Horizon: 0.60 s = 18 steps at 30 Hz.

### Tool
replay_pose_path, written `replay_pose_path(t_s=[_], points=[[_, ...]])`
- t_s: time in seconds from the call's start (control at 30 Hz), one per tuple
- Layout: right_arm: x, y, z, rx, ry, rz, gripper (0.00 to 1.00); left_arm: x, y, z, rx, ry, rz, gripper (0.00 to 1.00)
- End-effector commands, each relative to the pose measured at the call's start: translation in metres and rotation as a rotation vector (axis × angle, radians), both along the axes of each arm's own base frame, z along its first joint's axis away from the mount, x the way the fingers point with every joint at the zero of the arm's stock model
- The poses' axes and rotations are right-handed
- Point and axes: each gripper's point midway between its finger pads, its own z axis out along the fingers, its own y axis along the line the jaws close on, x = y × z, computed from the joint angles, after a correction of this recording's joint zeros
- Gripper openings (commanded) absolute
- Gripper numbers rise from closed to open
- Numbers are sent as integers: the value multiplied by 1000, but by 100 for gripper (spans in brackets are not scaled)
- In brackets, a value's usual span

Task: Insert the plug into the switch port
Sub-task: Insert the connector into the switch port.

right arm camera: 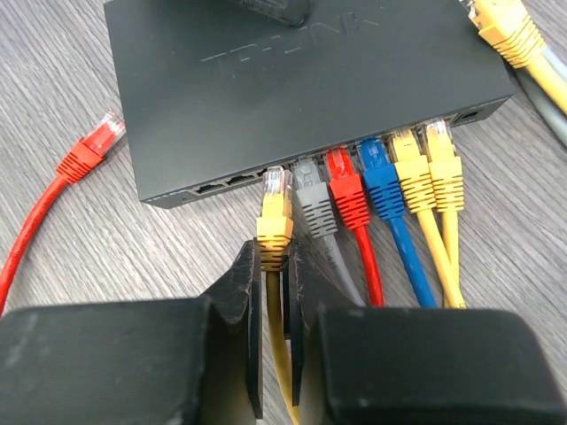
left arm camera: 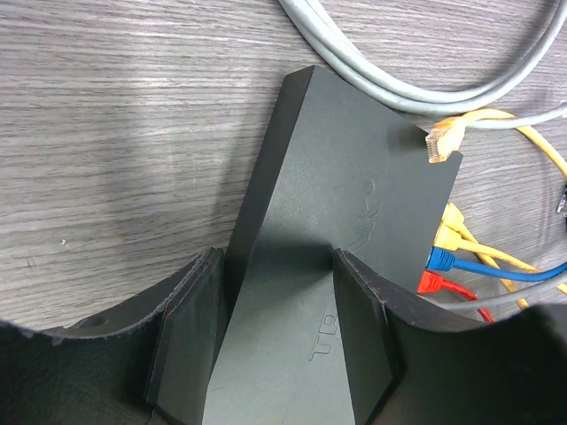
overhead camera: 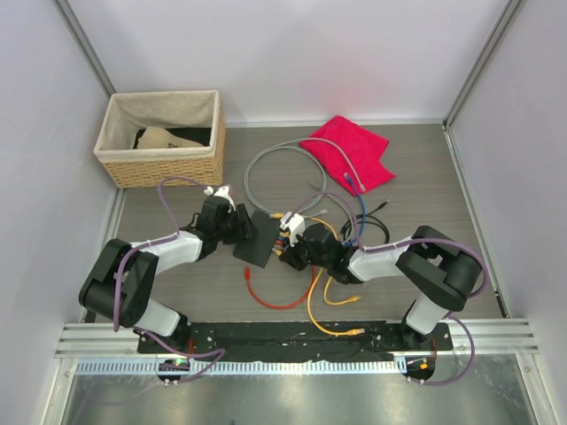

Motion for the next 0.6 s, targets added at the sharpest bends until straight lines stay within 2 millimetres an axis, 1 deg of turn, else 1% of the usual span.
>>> replay_pose_path(t_s=[0.0,0.2,0.33,0.43,0.57], points=[[9,17,38,162,-57,10,1,-43,10,-43,73,190,-46,56],[8,19,32,161,-33,20,1,-43,9,-42,68,187,-49,57],[5,22,20,140,1,40,1,-43,9,-41,63,186,-50,57],[6,22,16,134,8,39,1,-43,8,-41,58,185,-51,57],[6,24,15,160,9,38,1,-45,6,-42,51,191,-60,57]])
